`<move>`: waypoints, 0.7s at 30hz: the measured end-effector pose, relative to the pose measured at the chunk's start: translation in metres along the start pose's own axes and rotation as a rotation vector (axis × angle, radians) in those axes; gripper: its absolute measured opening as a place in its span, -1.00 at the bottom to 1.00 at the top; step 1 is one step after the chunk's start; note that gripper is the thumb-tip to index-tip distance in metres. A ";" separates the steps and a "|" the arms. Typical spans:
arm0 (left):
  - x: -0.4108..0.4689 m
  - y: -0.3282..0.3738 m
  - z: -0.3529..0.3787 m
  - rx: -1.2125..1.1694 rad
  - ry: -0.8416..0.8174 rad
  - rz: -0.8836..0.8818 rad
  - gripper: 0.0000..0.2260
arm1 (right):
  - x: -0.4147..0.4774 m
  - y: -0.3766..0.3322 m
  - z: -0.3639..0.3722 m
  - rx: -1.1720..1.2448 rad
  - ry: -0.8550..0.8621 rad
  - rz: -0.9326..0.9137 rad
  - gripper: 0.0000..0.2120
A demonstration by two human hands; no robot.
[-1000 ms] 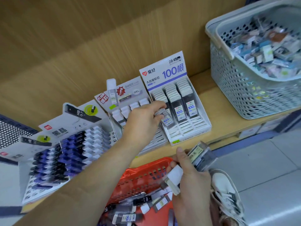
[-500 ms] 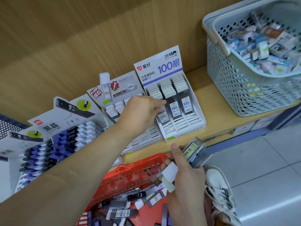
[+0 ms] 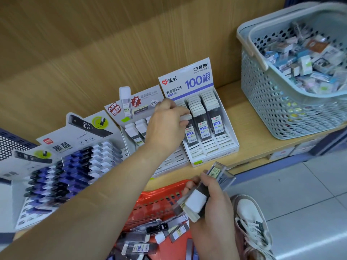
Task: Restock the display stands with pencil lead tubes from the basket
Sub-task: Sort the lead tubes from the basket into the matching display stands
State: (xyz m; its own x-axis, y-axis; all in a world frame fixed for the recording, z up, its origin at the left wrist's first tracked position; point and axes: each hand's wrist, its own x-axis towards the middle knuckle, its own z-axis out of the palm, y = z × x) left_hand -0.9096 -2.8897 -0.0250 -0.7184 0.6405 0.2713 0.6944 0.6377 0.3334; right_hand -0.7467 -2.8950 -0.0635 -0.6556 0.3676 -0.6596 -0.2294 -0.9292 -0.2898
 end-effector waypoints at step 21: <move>-0.140 0.018 -0.058 -0.505 -0.327 -0.462 -0.87 | -0.009 0.018 0.021 -0.383 0.104 -0.360 -0.16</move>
State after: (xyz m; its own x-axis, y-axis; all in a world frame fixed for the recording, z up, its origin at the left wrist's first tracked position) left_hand -0.7988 -2.9927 -0.0040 -0.8288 0.4999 -0.2514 0.1663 0.6490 0.7424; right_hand -0.7599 -2.9160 -0.0487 -0.5044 0.6807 -0.5312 -0.1348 -0.6698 -0.7302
